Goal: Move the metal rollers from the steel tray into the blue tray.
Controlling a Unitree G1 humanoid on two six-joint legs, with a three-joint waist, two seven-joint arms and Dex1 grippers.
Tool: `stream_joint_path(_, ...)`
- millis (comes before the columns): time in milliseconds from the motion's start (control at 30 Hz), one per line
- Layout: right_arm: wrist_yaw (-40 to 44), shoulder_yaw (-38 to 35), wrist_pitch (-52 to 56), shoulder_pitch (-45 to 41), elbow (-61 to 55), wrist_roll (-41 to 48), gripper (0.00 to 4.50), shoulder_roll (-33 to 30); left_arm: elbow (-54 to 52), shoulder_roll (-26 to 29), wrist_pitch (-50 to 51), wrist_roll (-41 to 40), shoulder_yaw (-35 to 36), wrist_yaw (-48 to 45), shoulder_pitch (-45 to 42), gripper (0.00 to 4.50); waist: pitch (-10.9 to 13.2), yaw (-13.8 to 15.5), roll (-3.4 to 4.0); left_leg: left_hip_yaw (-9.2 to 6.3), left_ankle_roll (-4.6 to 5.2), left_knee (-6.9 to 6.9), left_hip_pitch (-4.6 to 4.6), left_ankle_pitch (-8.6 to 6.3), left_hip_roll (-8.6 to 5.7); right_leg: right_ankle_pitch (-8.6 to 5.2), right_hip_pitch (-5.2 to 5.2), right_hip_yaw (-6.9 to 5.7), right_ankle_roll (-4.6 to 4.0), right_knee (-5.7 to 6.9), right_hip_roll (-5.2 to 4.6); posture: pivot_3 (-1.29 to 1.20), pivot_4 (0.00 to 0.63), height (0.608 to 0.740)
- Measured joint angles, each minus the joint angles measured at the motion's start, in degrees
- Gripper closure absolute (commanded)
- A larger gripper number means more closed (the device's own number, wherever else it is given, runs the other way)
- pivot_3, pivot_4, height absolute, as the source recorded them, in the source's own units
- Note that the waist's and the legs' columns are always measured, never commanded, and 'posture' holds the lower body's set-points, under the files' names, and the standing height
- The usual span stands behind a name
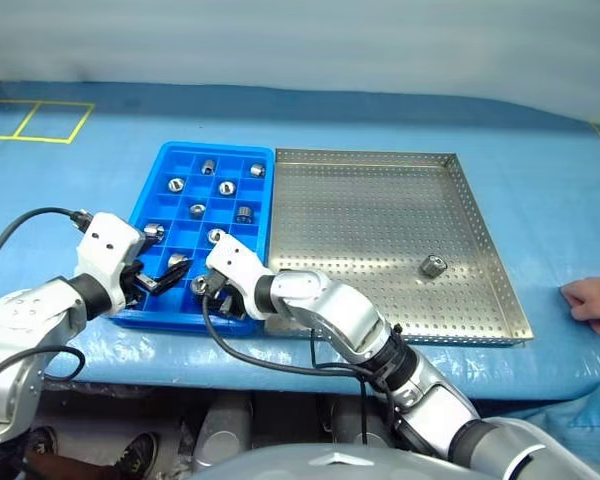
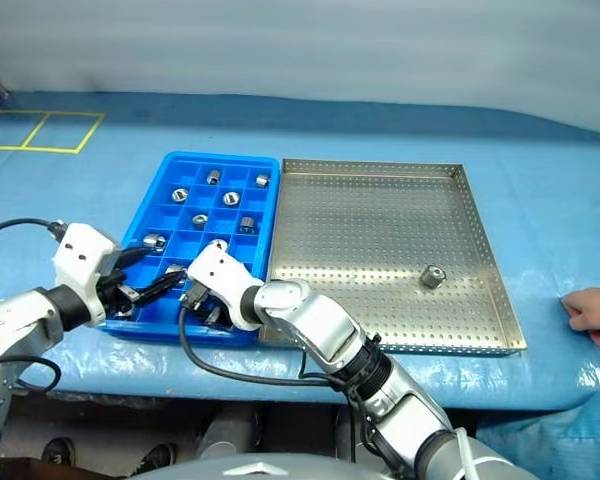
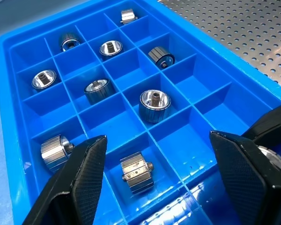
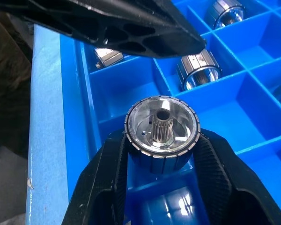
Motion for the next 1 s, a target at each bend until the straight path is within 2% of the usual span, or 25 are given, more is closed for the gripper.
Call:
stream_joint_path(200,0.5,-0.4,-1.2,0.1,-0.2,-0.5,0.86,-0.2,0.0,-0.6,0.4,-0.3,-0.9,1.5,-0.4,0.68,0.0,0.3,0.00,0.00,0.00,-0.01,-0.01,0.00,0.01,0.00,-0.01,0.00,0.00,-0.01,0.01,0.19,0.150,0.740)
stream_joint_path(400,-2.5,-6.1,-3.2,1.7,-7.0,-0.9,0.86,-1.3,0.5,-1.7,-0.2,-0.8,-4.8,2.3,-5.3,0.68,0.0,0.7,-0.04,-0.01,-0.02,0.01,-0.02,0.01,-0.01,0.00,0.01,-0.01,0.01,-0.04,0.00,0.13,0.150,0.740)
stream_joint_path(500,-5.4,-11.0,-1.0,3.4,-12.9,-2.3,0.86,-5.8,1.0,-3.2,-1.1,-0.8,-8.6,2.2,-8.2,0.68,0.0,0.6,-0.03,0.02,-0.02,0.02,-0.04,0.01,-0.11,0.01,0.02,0.01,0.03,-0.07,-0.12,0.08,0.150,0.740)
stream_joint_path(633,-10.7,-22.0,3.0,7.3,-21.1,-6.6,0.86,-14.8,4.1,-8.1,-1.6,-1.0,-17.2,2.0,-10.9,0.68,0.0,0.5,-0.05,0.00,-0.01,0.02,-0.10,0.01,-0.17,0.04,0.02,0.03,0.06,-0.10,-0.16,0.03,0.150,0.740)
stream_joint_path(767,-15.8,-30.4,6.4,13.6,-22.3,-10.4,0.86,-19.0,6.8,-12.3,-3.1,-0.9,-23.5,1.2,-15.6,0.68,0.0,-0.9,-0.03,0.03,0.00,0.00,-0.08,0.01,-0.17,0.02,0.01,0.09,0.04,-0.06,-0.15,-0.03,0.150,0.740)
stream_joint_path(867,-17.4,-34.4,7.2,16.9,-21.9,-11.7,0.86,-19.7,8.5,-14.4,-4.5,-0.6,-28.3,0.1,-17.8,0.68,0.0,-2.6,-0.01,0.18,0.04,0.01,0.00,-0.02,-0.15,0.04,0.01,0.24,0.07,-0.02,-0.13,-0.06,0.150,0.740)
stream_joint_path(1000,-18.0,-37.4,6.5,18.2,-19.1,-11.1,0.86,-17.6,12.1,-15.1,-5.9,0.6,-30.9,-1.2,-21.0,0.68,0.0,-4.6,-0.01,0.17,0.08,0.05,0.05,0.01,-0.09,0.07,0.02,0.27,0.12,0.03,0.00,-0.07,0.150,0.740)
